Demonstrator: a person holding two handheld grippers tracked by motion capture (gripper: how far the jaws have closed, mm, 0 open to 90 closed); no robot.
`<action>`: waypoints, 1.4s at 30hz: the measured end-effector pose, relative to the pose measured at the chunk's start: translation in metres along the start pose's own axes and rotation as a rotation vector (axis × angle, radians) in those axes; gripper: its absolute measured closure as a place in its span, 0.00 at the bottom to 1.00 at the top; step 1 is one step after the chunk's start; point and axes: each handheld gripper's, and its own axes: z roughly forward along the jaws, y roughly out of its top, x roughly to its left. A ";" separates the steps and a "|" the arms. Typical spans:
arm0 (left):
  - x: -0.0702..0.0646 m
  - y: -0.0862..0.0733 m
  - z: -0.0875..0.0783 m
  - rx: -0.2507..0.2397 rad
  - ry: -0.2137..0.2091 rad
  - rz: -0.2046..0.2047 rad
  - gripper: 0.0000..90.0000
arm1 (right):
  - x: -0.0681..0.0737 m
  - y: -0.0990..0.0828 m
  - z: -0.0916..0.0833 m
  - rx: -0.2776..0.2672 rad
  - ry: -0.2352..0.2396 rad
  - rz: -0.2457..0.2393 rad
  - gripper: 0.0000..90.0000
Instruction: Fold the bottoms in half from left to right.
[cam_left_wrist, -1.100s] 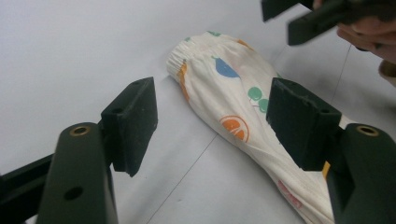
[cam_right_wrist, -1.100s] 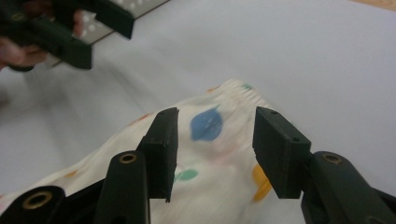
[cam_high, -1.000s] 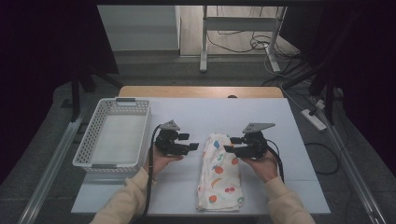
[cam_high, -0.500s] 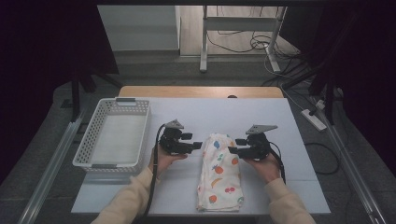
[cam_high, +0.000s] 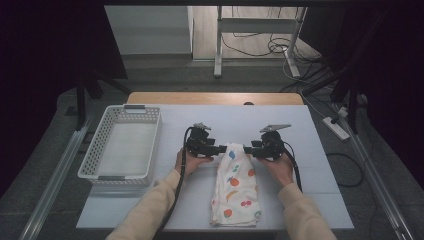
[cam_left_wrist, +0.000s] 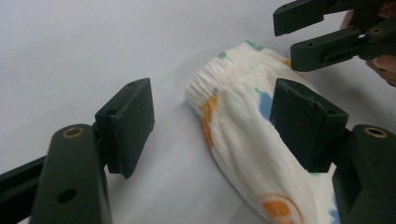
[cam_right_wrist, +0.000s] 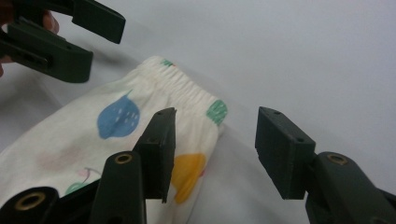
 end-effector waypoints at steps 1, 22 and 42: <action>0.000 0.001 0.007 0.019 0.001 -0.004 0.34 | -0.001 0.002 0.004 0.004 0.001 0.003 0.54; -0.007 -0.004 0.026 0.081 -0.013 0.015 0.62 | 0.001 -0.001 0.026 0.085 0.043 -0.002 0.72; 0.018 0.007 -0.025 -0.040 0.099 0.045 0.86 | 0.023 0.046 0.041 -0.039 0.090 -0.081 0.90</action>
